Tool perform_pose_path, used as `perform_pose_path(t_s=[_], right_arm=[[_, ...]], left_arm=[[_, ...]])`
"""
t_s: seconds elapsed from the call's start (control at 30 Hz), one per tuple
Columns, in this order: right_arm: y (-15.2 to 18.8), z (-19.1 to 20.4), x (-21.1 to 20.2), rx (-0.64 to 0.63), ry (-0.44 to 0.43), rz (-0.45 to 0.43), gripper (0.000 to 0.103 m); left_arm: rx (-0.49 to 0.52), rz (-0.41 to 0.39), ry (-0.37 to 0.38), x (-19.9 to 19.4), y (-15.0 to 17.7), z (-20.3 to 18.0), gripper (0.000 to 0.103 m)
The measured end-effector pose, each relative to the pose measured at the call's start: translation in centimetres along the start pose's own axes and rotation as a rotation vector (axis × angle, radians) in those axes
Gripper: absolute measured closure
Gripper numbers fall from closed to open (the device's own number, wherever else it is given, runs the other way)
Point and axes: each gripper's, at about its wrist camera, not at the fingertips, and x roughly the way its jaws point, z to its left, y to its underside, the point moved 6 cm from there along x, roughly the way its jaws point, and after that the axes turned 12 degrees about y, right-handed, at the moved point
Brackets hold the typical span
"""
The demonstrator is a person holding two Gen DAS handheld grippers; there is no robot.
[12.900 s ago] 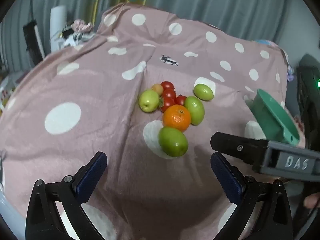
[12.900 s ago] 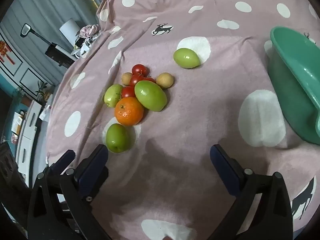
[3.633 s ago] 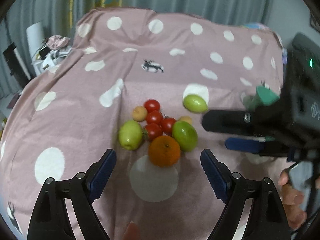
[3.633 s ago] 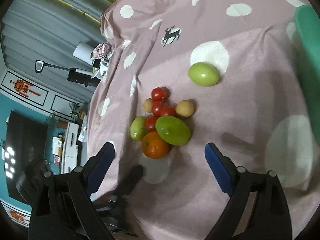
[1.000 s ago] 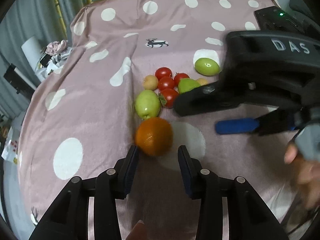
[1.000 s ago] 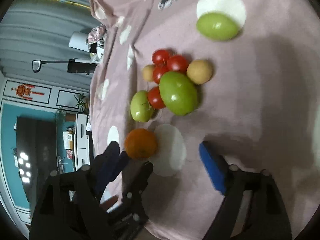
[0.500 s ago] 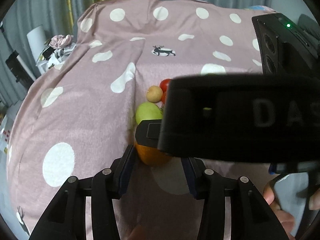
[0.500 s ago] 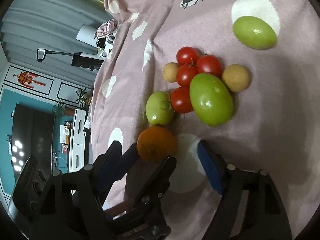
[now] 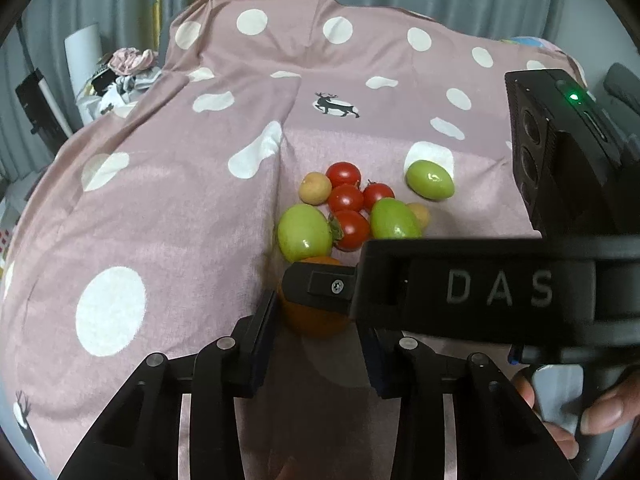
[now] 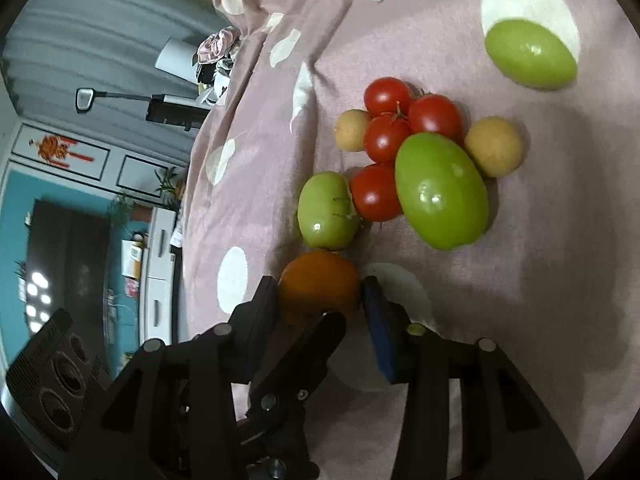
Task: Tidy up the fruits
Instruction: 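Carry the orange into the green basin and open both grippers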
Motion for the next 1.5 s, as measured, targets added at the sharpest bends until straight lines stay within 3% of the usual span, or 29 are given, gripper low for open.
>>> perform_pose_path(t_s=[0.17, 0.43, 0.6, 0.77, 0.93, 1.1, 1.23, 1.4, 1.5], right_arm=[[0.1, 0.4, -1.5, -0.011, -0.009, -0.036, 0.059], [0.0, -0.7, -7.6, -0.017, -0.007, -0.161, 0.059], [0.4, -2.6, -11.2, 0.001, -0.012, -0.223, 0.059], [1.2, -5.8, -16.1, 0.049, -0.004, -0.318, 0.059], [2.0, -10.9, -20.2, 0.131, -0.003, -0.409, 0.059], [3.1, -16.8, -23.6, 0.247, 0.043, -0.481, 0.059], [3.7, -20.1, -25.7, 0.312, 0.044, -0.523, 0.059], [4.3, -23.1, -26.5, 0.41, 0.067, -0.544, 0.057], [4.1, -22.7, -26.9, 0.419, 0.031, -0.557, 0.058]], left_arm=[[0.051, -0.038, -0.009, -1.4, -0.3, -0.9, 0.067], [0.083, -0.11, 0.118, -4.0, -1.9, -5.1, 0.068], [0.201, -0.133, 0.121, -4.7, -2.0, -9.9, 0.068], [0.225, -0.16, 0.219, -5.0, -2.9, -14.4, 0.068], [0.328, -0.143, 0.285, -3.4, -3.0, -21.0, 0.068], [0.371, -0.094, 0.383, -0.6, -2.6, -26.6, 0.068], [0.446, -0.085, 0.397, 0.6, -2.2, -30.2, 0.069], [0.444, -0.033, 0.411, 2.4, -1.7, -31.9, 0.071], [0.439, -0.051, 0.381, 2.4, -1.8, -31.4, 0.071]])
